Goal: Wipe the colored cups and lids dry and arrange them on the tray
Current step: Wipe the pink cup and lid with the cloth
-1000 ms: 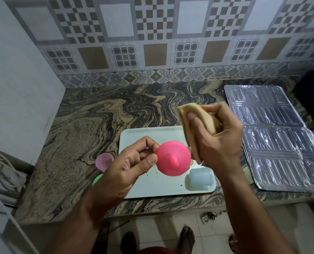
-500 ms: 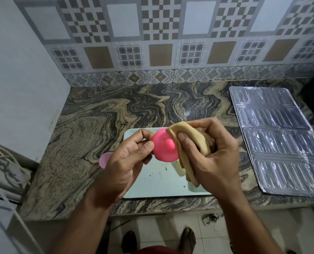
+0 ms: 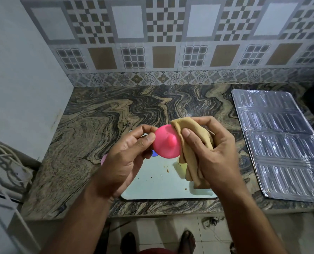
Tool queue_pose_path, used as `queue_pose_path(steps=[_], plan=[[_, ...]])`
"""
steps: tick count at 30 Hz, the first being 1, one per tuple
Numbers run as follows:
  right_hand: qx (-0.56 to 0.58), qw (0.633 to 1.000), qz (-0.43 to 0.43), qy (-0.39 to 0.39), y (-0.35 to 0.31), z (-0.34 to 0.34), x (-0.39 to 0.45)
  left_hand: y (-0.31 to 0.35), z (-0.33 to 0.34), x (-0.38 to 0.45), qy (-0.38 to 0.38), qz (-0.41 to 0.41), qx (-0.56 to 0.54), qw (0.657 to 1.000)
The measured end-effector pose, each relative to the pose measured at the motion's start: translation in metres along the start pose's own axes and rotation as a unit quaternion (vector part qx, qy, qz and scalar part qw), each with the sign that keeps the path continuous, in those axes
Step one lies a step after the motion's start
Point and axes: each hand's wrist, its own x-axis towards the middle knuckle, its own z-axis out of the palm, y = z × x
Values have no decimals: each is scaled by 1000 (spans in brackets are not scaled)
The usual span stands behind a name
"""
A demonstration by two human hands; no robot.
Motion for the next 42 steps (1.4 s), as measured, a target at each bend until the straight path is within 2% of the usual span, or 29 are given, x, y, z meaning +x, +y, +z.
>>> queue_pose_path(steps=[3, 5, 7, 9, 17, 23, 27, 33, 37, 42], plan=[[24, 995, -16, 101, 10, 12, -5, -8, 14, -3, -16, 12, -103, 994], [27, 989, -26, 141, 12, 17, -7, -16, 27, -6, 35, 33, -126, 991], [-4, 986, -64, 151, 12, 20, -10, -21, 37, -8, 103, 54, -98, 988], [-36, 984, -96, 143, 16, 21, -13, -24, 40, -8, 139, 81, -64, 985], [-65, 977, -127, 161, 16, 18, -5, -24, 41, -12, 123, 139, 55, 981], [-2, 993, -55, 102, 2, 0, 9, -16, 31, -9, 124, 89, 40, 988], [11, 997, -65, 50, -4, -6, 6, -4, 28, -6, 81, 48, -7, 996], [31, 985, -120, 120, 4, 11, -4, -10, 46, -4, 86, 35, -118, 989], [-38, 985, -148, 78, 10, 7, -6, -14, 47, -5, 109, 48, -54, 991], [-52, 990, -126, -20, 4, -7, 0, -4, 21, -2, 36, 50, 71, 996]])
